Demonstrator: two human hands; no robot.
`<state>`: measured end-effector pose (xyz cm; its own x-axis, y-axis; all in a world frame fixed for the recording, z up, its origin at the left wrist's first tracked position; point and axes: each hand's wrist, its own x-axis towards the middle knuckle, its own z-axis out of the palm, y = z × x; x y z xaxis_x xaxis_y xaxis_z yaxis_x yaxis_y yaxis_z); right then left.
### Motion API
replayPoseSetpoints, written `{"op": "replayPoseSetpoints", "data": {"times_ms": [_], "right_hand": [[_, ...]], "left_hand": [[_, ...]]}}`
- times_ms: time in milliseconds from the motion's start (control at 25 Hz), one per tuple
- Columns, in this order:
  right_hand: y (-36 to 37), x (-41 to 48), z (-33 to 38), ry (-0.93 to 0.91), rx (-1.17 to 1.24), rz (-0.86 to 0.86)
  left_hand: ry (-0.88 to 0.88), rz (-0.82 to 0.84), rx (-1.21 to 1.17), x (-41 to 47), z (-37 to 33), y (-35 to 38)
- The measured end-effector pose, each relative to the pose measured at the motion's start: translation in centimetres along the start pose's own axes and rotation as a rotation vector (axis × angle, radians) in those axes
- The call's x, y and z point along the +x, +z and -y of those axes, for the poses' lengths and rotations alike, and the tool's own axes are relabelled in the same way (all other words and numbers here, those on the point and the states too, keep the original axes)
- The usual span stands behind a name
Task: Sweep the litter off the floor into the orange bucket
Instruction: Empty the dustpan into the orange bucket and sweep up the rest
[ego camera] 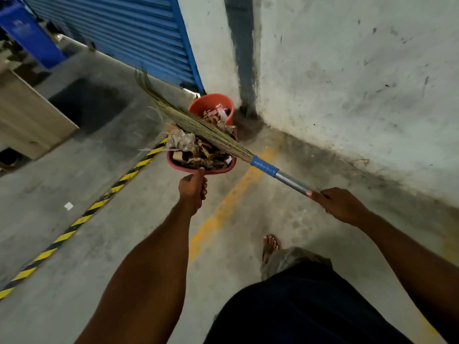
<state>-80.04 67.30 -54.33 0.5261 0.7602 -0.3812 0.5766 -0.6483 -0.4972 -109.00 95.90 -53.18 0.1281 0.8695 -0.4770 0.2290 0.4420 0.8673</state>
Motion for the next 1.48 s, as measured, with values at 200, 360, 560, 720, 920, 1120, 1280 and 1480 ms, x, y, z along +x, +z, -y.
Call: {"op": "replayPoseSetpoints", "data": {"times_ms": [200,360,560,720,920,1120,1280,1480], "right_hand": [[-3.9,13.0,3.8,-0.013,-0.041,0.017],[-5.8,21.7,7.6,-0.013,-0.044,0.023],[-5.2,32.8,12.3,0.035,-0.076,0.01],[-2.8,42.9,15.5,0.141,-0.111,-0.01],[0.7,53.8,19.4,0.272,-0.246,-0.014],[4.1,60.7,20.8,0.37,-0.308,-0.078],[3.8,61.8,21.3,0.431,-0.341,-0.112],[1.2,60.3,22.7,0.451,-0.352,-0.186]], "left_hand": [[-0.056,-0.036,-0.012,10.7,-5.9,3.2],[-0.075,-0.047,0.01,19.0,-10.4,4.8],[-0.104,-0.027,0.107,32.7,-14.6,7.1],[-0.149,0.044,0.136,45.9,-16.1,10.2],[-0.316,0.068,0.297,61.0,-15.9,13.6],[-0.495,0.168,0.526,73.5,-15.7,18.5],[-0.631,0.263,0.62,78.4,-16.5,21.2],[-0.632,0.295,0.732,78.7,-20.0,21.6]]}}
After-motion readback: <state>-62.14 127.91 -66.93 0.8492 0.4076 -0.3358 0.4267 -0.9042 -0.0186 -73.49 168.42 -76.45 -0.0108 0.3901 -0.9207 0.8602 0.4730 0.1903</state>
